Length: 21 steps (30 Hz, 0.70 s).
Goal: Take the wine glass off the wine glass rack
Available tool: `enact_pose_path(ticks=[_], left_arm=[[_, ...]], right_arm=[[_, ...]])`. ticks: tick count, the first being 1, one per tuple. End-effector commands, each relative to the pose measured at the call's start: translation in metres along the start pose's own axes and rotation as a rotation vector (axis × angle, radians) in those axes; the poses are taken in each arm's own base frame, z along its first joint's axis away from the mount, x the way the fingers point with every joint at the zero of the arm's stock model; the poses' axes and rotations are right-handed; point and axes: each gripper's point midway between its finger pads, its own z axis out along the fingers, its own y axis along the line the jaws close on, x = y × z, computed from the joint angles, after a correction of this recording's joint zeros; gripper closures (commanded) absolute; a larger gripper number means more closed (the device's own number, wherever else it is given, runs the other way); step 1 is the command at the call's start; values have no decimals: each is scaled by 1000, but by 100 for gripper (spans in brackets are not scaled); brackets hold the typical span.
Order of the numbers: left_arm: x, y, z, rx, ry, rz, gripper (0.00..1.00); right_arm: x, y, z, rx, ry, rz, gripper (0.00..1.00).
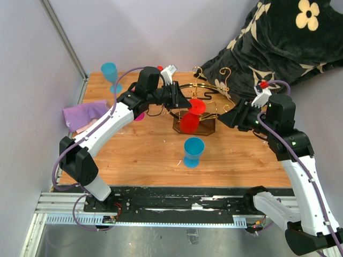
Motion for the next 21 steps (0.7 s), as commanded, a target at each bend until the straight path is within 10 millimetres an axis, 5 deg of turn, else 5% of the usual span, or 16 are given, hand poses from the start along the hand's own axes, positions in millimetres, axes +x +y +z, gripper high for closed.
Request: enact_pose_path(ticks=[1,11,21], left_arm=[[-6,-3,5,6,-14,12,100],[-26,-9,-1,-9,-96,18,99],[-11,-24,-17,63,-79,-1,99]], right_arm=[[0,1,-2,-19,-12,-12,47],[1,-1,-6,-13,-23,-26,47],[4,-5,-4,-2,-18,-21,47]])
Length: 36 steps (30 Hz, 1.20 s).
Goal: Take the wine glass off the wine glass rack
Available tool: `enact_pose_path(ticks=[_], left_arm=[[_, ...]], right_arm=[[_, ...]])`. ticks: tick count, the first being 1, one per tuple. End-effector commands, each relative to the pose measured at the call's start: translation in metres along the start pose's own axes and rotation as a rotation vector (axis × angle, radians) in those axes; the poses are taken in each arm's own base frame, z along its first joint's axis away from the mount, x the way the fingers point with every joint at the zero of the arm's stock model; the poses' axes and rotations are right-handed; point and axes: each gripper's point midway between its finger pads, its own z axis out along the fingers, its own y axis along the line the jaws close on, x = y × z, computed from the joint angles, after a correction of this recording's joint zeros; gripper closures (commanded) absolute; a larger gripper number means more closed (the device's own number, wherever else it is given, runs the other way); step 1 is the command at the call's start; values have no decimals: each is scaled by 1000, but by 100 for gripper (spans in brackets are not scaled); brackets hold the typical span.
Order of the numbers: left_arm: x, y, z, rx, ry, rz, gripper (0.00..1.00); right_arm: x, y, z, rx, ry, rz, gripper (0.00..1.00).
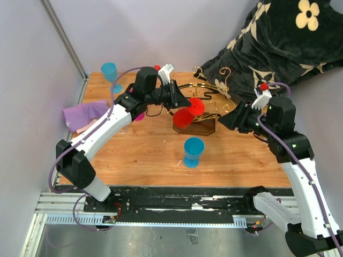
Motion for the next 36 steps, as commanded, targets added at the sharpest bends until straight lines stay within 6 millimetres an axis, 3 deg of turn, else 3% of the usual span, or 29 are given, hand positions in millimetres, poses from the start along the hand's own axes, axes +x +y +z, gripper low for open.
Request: enact_pose_path(ticks=[1,11,25,30,36], left_arm=[[3,-17,-12,75,-15,15,100],[25,-30,-15,191,54,-56,99],[28,-40,6,281,108,-116,99],[18,-36,16,276,81,-96,100],[-19,-26,12,259,-18,-87,99]], right_arm=[[-1,-4,-1,0,-18,-14,46],[1,-6,-2,11,-19,-13,46],[-1,-9,-4,28,-32,-24,46],[-3,-9,-4,28,-35,-23,46],[-4,-7,-8,30,-43,-33,46]])
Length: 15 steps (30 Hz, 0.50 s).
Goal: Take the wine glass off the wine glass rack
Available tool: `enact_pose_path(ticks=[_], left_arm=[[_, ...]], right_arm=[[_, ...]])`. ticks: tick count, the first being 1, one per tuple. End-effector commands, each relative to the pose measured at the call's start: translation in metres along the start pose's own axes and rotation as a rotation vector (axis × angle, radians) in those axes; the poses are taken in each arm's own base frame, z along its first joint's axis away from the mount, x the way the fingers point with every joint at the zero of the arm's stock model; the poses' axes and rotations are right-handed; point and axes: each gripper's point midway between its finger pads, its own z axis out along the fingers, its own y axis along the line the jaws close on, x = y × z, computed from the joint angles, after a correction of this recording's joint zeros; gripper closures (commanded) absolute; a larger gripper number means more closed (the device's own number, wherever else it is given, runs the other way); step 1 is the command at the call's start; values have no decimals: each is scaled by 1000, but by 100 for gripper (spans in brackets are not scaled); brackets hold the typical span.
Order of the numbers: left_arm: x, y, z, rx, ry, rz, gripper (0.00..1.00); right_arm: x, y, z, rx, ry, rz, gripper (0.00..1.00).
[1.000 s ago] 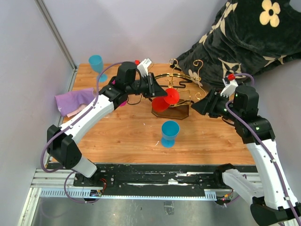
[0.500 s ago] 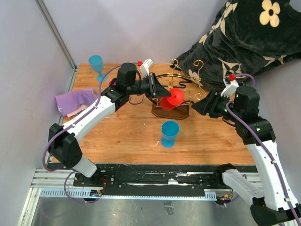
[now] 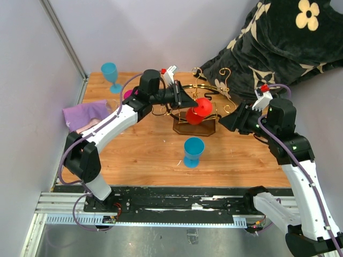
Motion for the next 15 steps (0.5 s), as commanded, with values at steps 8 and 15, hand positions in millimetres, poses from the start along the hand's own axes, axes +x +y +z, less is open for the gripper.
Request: enact_pose_path(ticks=[8,15], left_arm=[[-67,-1,-37,-18,-173,69,99],[-82,-1,-63,-27,-234,113,99]], right_arm=[[-7,-5,-5,22,-37,-27,46],[-5,-7,-4,24,-32,-30,46]])
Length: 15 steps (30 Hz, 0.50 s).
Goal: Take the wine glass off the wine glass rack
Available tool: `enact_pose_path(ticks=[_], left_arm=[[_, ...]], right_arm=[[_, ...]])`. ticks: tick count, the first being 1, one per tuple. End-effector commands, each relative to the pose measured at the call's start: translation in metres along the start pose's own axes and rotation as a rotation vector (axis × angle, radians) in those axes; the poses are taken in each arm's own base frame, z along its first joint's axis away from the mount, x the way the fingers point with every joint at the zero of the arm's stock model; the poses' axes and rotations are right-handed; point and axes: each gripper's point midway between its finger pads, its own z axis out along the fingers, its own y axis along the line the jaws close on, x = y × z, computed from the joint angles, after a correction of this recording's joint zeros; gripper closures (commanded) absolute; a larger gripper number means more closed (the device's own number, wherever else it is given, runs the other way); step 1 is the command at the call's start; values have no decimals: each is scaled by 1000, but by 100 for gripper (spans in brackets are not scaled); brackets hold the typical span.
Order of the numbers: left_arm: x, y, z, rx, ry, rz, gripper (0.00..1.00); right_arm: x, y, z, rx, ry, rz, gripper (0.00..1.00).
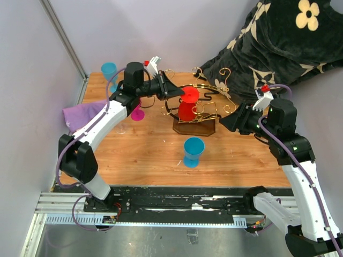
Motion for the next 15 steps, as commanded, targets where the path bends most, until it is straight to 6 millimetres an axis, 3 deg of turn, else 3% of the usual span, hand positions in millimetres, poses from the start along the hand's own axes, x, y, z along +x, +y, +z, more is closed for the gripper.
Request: enact_pose_path(ticks=[1,8,15], left_arm=[[-31,-20,-27,11,-111,131,99],[-33,-52,-48,37,-121,166,100],[-32,-67,-70,6,-136,194,100]], right_arm=[[-5,-5,-2,15,-25,-18,46],[-2,-6,2,10,-20,-13,46],[-1,-6,4,3,-15,-10,46]])
